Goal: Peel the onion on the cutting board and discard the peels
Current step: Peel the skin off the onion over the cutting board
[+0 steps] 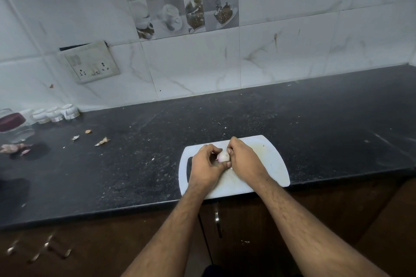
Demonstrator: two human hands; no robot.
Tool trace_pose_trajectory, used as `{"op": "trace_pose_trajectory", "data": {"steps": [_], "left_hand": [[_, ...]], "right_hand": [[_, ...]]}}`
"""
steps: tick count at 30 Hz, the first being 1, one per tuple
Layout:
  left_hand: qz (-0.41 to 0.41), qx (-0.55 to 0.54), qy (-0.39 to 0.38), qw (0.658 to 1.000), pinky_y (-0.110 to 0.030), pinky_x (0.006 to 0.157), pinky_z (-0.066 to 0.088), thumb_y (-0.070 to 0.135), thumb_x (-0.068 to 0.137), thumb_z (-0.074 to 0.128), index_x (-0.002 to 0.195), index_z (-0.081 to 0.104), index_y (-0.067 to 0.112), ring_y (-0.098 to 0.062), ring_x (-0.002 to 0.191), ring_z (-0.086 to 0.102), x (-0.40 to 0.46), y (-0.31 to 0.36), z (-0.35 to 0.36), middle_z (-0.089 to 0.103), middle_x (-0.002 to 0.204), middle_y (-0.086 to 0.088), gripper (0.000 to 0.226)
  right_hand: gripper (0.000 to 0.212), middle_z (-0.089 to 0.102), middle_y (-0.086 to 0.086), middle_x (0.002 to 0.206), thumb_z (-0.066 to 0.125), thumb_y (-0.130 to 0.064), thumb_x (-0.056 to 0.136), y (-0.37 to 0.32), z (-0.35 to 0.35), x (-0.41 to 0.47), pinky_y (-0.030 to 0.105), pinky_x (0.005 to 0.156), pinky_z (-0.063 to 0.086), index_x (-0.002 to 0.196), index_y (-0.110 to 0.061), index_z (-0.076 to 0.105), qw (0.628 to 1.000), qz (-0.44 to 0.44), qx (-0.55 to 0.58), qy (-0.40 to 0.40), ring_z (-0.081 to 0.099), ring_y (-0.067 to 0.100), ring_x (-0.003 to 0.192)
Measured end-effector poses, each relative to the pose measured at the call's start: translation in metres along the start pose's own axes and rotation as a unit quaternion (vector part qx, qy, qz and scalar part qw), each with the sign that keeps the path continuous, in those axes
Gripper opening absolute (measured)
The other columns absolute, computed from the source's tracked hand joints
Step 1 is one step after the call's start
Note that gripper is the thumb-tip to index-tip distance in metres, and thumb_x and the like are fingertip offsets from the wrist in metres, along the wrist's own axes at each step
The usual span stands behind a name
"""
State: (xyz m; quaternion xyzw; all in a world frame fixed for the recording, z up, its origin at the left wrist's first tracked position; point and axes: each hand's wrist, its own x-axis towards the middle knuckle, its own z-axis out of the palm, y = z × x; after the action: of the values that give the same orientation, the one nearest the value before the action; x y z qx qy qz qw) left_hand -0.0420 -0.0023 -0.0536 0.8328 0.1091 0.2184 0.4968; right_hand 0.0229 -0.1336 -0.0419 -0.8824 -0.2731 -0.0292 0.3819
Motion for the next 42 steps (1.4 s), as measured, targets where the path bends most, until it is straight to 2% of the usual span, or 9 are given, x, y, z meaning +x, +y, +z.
{"op": "trace_pose_trajectory", "data": {"steps": [3,5,9,15,21,26,32,37,42], "left_hand": [[0.012,-0.013,-0.014,1.0,-0.014,0.082,0.05,0.014,0.076,0.09,0.102,0.069,0.018,-0.009,0.095,0.066,0.001,-0.002,-0.001,0.071,0.103,0.004,0.034],[0.006,-0.041,-0.024,0.999,-0.024,0.089,0.054,0.013,0.082,0.085,0.107,0.068,0.02,-0.014,0.101,0.069,0.002,-0.005,-0.002,0.073,0.107,0.003,0.031],[-0.021,-0.127,-0.019,0.992,-0.036,0.102,0.056,0.011,0.091,0.074,0.113,0.066,0.029,-0.017,0.109,0.072,0.004,-0.011,-0.005,0.076,0.113,0.006,0.029],[-0.017,-0.136,-0.024,0.99,-0.037,0.105,0.055,0.013,0.095,0.072,0.114,0.066,0.033,-0.01,0.108,0.073,0.003,-0.008,-0.004,0.075,0.113,0.01,0.028],[-0.019,-0.083,-0.012,0.996,-0.038,0.101,0.056,0.032,0.1,0.065,0.116,0.068,0.03,-0.01,0.106,0.071,0.006,-0.009,-0.003,0.076,0.11,0.012,0.017],[-0.024,-0.07,-0.007,0.997,-0.035,0.097,0.056,0.03,0.1,0.065,0.115,0.067,0.024,-0.011,0.102,0.071,0.004,-0.006,-0.002,0.076,0.107,0.008,0.016],[-0.021,-0.087,-0.017,0.996,-0.035,0.097,0.056,0.032,0.101,0.065,0.111,0.068,0.023,-0.011,0.101,0.072,0.005,-0.007,-0.003,0.077,0.107,0.008,0.014],[-0.027,-0.105,-0.023,0.994,-0.033,0.097,0.056,0.029,0.1,0.066,0.111,0.067,0.022,-0.012,0.102,0.073,0.005,-0.008,-0.002,0.077,0.107,0.007,0.013],[-0.025,-0.055,-0.017,0.998,-0.022,0.088,0.052,0.029,0.098,0.069,0.114,0.065,0.021,-0.009,0.098,0.072,0.004,-0.005,0.001,0.076,0.106,0.008,0.018]], "right_hand": [[0.01,0.063,-0.003,0.094,0.043,-0.013,0.101,0.002,0.001,0.001,0.044,0.077,0.055,0.101,-0.019,0.051,0.999,0.014,0.034,0.002,0.062,0.017,0.085],[0.023,0.061,-0.004,0.102,0.046,-0.008,0.1,0.004,0.001,0.002,0.038,0.082,0.054,0.113,-0.021,0.059,0.999,0.0,0.041,0.012,0.061,0.014,0.091],[0.032,0.053,-0.003,0.1,0.048,-0.004,0.096,0.007,0.002,0.003,0.033,0.083,0.05,0.109,-0.022,0.072,1.0,0.009,0.017,0.01,0.057,0.018,0.092],[0.039,0.062,-0.003,0.124,0.042,-0.003,0.101,0.008,-0.001,0.003,0.031,0.104,0.045,0.128,-0.02,0.064,0.997,-0.023,0.064,0.032,0.051,0.013,0.121],[0.028,0.058,-0.01,0.105,0.047,-0.043,0.105,0.011,-0.001,0.002,0.034,0.094,0.047,0.111,-0.024,0.066,0.996,-0.029,0.076,0.032,0.054,0.011,0.107],[0.031,0.06,-0.004,0.103,0.036,-0.039,0.108,0.007,0.006,0.004,0.042,0.091,0.039,0.095,-0.019,0.056,0.996,-0.024,-0.082,0.012,0.051,0.021,0.104],[0.038,0.057,-0.012,0.097,0.025,-0.039,0.11,0.008,0.002,0.007,0.044,0.094,0.036,0.092,-0.021,0.053,0.997,-0.018,-0.061,-0.034,0.047,0.017,0.101],[0.036,0.057,-0.01,0.087,0.031,-0.038,0.11,0.01,0.001,0.008,0.039,0.089,0.032,0.085,-0.023,0.051,1.0,0.0,-0.018,-0.011,0.045,0.014,0.094],[0.031,0.055,-0.011,0.091,0.033,-0.033,0.109,0.007,0.0,0.005,0.037,0.085,0.032,0.087,-0.02,0.05,0.998,-0.012,-0.061,0.001,0.043,0.015,0.093]]}}
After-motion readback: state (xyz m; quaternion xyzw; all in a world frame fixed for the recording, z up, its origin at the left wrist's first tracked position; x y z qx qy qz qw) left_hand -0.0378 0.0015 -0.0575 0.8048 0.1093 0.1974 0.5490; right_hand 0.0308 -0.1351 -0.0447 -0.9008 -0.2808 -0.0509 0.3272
